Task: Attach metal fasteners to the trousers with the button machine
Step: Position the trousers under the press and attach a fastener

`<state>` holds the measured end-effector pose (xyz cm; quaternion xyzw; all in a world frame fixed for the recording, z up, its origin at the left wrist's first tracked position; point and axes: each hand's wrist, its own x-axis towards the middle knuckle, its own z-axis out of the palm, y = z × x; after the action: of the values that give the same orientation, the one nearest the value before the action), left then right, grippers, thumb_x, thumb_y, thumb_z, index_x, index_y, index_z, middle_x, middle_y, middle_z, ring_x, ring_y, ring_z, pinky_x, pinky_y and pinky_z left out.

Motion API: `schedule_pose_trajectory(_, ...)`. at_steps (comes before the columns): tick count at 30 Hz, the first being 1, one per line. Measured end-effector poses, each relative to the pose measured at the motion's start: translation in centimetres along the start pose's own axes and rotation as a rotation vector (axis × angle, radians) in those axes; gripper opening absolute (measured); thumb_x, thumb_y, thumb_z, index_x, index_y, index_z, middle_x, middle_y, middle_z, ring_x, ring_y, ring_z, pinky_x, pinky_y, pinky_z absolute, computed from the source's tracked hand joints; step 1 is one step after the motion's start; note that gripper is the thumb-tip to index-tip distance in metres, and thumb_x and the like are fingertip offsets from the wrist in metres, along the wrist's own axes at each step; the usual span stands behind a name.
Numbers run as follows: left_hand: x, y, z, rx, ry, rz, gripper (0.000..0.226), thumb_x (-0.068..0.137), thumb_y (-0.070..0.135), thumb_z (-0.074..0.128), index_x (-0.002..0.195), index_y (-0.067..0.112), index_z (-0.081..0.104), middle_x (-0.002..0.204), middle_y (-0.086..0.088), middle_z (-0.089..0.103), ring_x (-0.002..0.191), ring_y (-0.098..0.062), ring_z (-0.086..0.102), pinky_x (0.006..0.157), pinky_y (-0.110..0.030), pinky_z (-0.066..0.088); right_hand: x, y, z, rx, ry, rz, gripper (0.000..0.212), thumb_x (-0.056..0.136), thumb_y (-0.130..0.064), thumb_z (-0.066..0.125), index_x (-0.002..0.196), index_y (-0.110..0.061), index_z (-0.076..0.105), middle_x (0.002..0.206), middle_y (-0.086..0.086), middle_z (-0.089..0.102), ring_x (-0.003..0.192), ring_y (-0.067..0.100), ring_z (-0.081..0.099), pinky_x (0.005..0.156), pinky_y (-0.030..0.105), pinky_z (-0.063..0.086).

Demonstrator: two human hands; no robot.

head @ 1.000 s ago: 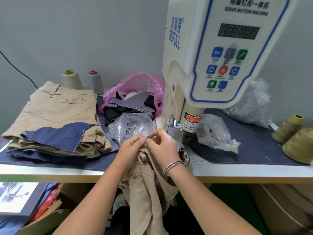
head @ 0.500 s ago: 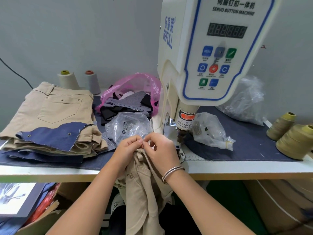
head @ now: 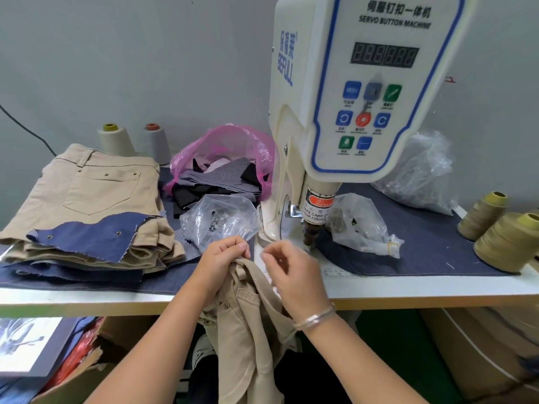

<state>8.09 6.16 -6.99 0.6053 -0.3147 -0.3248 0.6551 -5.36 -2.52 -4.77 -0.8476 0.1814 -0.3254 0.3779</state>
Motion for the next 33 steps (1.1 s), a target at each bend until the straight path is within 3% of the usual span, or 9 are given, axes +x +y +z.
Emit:
schedule_pose_trajectory(3, 0.0, -0.1, 0.0, 0.028, 0.012, -0.002, 0.021, 0.079, 0.026, 0.052, 0.060, 0.018, 0.058, 0.053, 0.002, 0.049, 0.049, -0.011, 0.046, 0.052, -0.024, 0.037, -1.8, 1.2, -3.1, 0.138, 0.042, 0.140, 0.018, 0.089, -0.021, 0.061, 0.079, -0.036, 0.059, 0.072, -0.017, 0.064, 0.059, -0.001, 0.059, 0.054, 0.013, 0.047)
schedule_pose_trajectory(6, 0.1, 0.0, 0.0, 0.045, 0.009, -0.003, 0.022, 0.079, 0.027, 0.052, 0.059, 0.019, 0.058, 0.051, 0.003, 0.048, 0.047, -0.009, 0.045, 0.050, -0.021, 0.037, -1.5, 2.4, -5.7, 0.145, 0.061, 0.190, 0.020, 0.088, -0.013, 0.063, 0.079, -0.031, 0.062, 0.065, -0.012, 0.063, 0.058, -0.003, 0.056, 0.057, 0.011, 0.046)
schedule_pose_trajectory(17, 0.1, 0.1, 0.1, 0.062, 0.020, 0.000, 0.023, 0.078, 0.027, 0.052, 0.057, 0.020, 0.058, 0.051, 0.004, 0.050, 0.047, -0.009, 0.047, 0.051, -0.023, 0.037, 1.7, 3.2, -6.6, -0.179, -0.094, 0.054, 0.011, 0.087, -0.014, 0.066, 0.081, -0.021, 0.062, 0.062, -0.021, 0.051, 0.066, -0.016, 0.053, 0.062, 0.003, 0.040)
schedule_pose_trajectory(22, 0.1, 0.1, 0.1, 0.067, 0.019, -0.006, 0.033, 0.092, 0.014, 0.051, 0.060, 0.017, 0.057, 0.051, 0.005, 0.050, 0.047, -0.008, 0.047, 0.051, -0.023, 0.037, 1.6, 3.4, -6.6, -0.309, -0.056, -0.045, 0.006, 0.084, -0.015, 0.070, 0.088, -0.013, 0.073, 0.064, -0.022, 0.050, 0.055, -0.004, 0.051, 0.056, 0.005, 0.037)
schedule_pose_trajectory(24, 0.0, 0.3, 0.2, 0.069, 0.020, -0.016, 0.037, 0.095, 0.008, 0.046, 0.060, 0.016, 0.057, 0.051, 0.005, 0.049, 0.047, -0.008, 0.046, 0.052, -0.024, 0.036, 1.3, 3.3, -6.8, -0.310, -0.039, -0.068, 0.010, 0.084, -0.011, 0.069, 0.093, -0.012, 0.075, 0.069, -0.011, 0.059, 0.056, -0.001, 0.050, 0.058, 0.006, 0.038)
schedule_pose_trajectory(26, -0.1, 0.9, 0.4, 0.080, 0.017, -0.034, 0.036, 0.097, 0.011, 0.046, 0.063, 0.015, 0.057, 0.051, 0.006, 0.048, 0.047, -0.008, 0.044, 0.053, -0.025, 0.034, 0.4, 3.0, -6.9, -0.249, 0.059, -0.100, 0.010, 0.083, -0.008, 0.070, 0.092, -0.010, 0.075, 0.073, -0.002, 0.064, 0.059, 0.006, 0.053, 0.061, 0.006, 0.042)
schedule_pose_trajectory(28, -0.3, 1.6, 0.9, 0.160, -0.012, -0.052, 0.032, 0.099, 0.023, 0.046, 0.069, 0.018, 0.058, 0.054, 0.005, 0.047, 0.050, -0.010, 0.042, 0.055, -0.025, 0.032, -0.9, 2.6, -6.7, -0.145, 0.150, -0.102, 0.009, 0.083, -0.008, 0.070, 0.088, -0.016, 0.072, 0.076, -0.009, 0.064, 0.070, 0.006, 0.057, 0.064, 0.007, 0.044)
schedule_pose_trajectory(30, -0.9, 2.5, 1.8, 0.242, -0.113, -0.050, 0.028, 0.097, 0.033, 0.048, 0.073, 0.023, 0.058, 0.058, 0.000, 0.041, 0.053, -0.012, 0.037, 0.054, -0.022, 0.032, -2.4, 2.2, -6.2, 0.010, 0.048, -0.002, 0.017, 0.082, -0.016, 0.070, 0.092, -0.030, 0.065, 0.088, -0.015, 0.066, 0.085, -0.001, 0.060, 0.073, 0.010, 0.047)
schedule_pose_trajectory(33, -1.9, 3.8, 3.4, 0.149, -0.275, -0.028, 0.022, 0.089, 0.038, 0.053, 0.079, 0.020, 0.057, 0.056, 0.006, 0.044, 0.049, -0.006, 0.038, 0.050, -0.015, 0.035, -4.0, 1.8, -5.7, 0.245, -0.364, 0.210, 0.055, 0.080, -0.033, 0.070, 0.126, -0.042, 0.043, 0.117, -0.027, 0.061, 0.112, -0.011, 0.052, 0.092, 0.007, 0.039)
